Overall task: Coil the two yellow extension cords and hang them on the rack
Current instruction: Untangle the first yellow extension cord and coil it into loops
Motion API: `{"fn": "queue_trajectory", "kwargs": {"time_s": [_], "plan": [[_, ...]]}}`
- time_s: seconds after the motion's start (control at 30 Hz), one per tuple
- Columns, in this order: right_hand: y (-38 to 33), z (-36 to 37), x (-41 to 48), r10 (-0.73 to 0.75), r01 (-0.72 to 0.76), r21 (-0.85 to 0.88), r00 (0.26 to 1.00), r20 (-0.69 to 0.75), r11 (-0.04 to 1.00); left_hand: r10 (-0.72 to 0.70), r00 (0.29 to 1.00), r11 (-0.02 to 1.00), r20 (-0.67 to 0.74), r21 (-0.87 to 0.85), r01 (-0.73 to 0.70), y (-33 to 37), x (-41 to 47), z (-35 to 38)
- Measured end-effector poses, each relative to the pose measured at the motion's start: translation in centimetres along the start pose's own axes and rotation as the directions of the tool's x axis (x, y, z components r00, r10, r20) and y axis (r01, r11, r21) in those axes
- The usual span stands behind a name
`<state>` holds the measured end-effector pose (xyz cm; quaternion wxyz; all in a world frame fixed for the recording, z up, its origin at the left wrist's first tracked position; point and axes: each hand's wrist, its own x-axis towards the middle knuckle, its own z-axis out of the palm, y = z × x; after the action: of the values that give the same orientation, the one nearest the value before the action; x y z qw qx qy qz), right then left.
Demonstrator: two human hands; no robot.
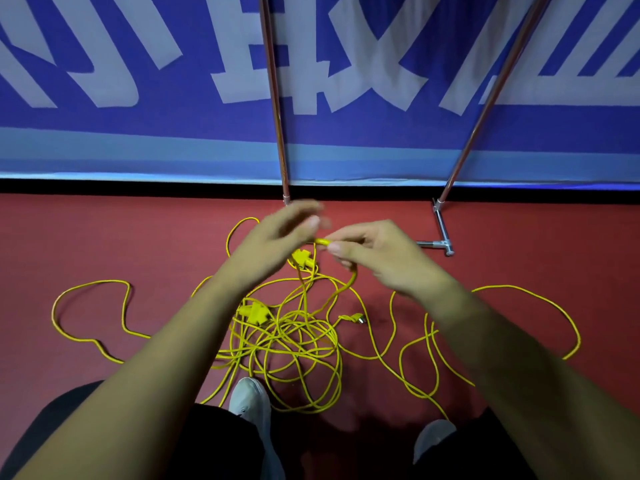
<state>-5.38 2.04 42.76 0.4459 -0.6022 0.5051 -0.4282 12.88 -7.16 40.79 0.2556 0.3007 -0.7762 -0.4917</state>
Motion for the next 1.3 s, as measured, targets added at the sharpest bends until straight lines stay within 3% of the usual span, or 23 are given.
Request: {"fn": "queue_trajectory", "kwargs": {"time_s": [0.03,0.1,0.23,0.33,0.43,0.5,0.57,0.63,0.7,0.77,0.87,0.93,1.03,1.17,1.3], "plan": [[-0.1,0.3,0.0,-0.008,0.008,-0.030,1.000,0.000,1.000,-0.033,0.995,0.999,0.096,-0.012,0.034,0.3,-0.2,0.6],[0.6,-0.3,0.0,0.028,-0.030,-0.059,0.999,-0.035,0.998,-0.069,0.987,0.996,0.145,-0.045,0.076,0.6,-0.5,1.0],[5.1,-2.1,-0.1,0.138,-0.114,-0.261,0.987,0.077,0.959,-0.019,1.000,0.969,-0.021,-0.245,0.014,1.1,-0.6,0.6],[10.3,-3.0,-0.8,0.302,-0.227,-0.427,0.946,0.116,0.875,-0.019,0.989,0.874,-0.144,-0.483,-0.054,2.1,-0.6,-0.2],[13.5,-3.0,-1.8,0.411,-0.330,-0.443,0.907,0.099,0.834,-0.027,0.979,0.851,-0.202,-0.519,-0.084,2.4,-0.5,-1.6],[12.7,-2.3,-1.3,0.355,-0.327,-0.369,0.935,0.008,0.870,-0.077,0.962,0.878,-0.262,-0.475,-0.059,1.9,-0.6,-2.0],[9.3,-1.5,-0.1,0.232,-0.246,-0.201,0.969,-0.090,0.948,-0.107,0.917,0.970,-0.385,-0.242,0.011,0.4,-0.4,-2.7],[4.0,-1.3,1.3,0.079,-0.091,-0.057,0.978,-0.193,0.994,-0.084,0.860,0.984,-0.503,0.096,0.152,-1.4,-0.4,-3.7],[-1.4,-1.2,2.6,0.007,0.003,0.040,0.969,-0.246,0.999,-0.079,0.828,0.971,-0.555,0.147,0.191,-1.7,-0.7,-4.4],[-5.5,-0.5,3.4,-0.044,0.043,-0.011,0.983,-0.178,0.999,-0.042,0.840,0.998,-0.540,0.023,0.065,-0.5,-1.0,-4.0],[-8.2,1.1,3.5,-0.092,0.093,-0.278,0.996,0.016,0.956,0.061,0.922,0.990,-0.381,-0.097,-0.106,2.0,-1.6,-2.7],[-7.9,1.1,3.3,-0.062,0.067,-0.313,0.998,0.025,0.947,0.042,0.971,0.985,-0.236,-0.153,-0.080,2.9,-2.0,-2.0],[-5.0,-0.3,2.4,-0.036,0.029,-0.337,0.999,-0.014,0.941,0.027,0.975,0.980,-0.221,-0.185,-0.069,3.7,-2.0,-1.5],[4.4,-1.5,-0.2,0.148,-0.095,-0.422,0.984,0.095,0.902,0.048,0.963,0.869,-0.264,-0.465,-0.171,4.3,-2.0,-2.2],[12.1,-2.0,-2.8,0.382,-0.298,-0.455,0.919,0.102,0.839,0.015,0.967,0.808,-0.254,-0.567,-0.161,3.6,-2.5,-2.2]]}}
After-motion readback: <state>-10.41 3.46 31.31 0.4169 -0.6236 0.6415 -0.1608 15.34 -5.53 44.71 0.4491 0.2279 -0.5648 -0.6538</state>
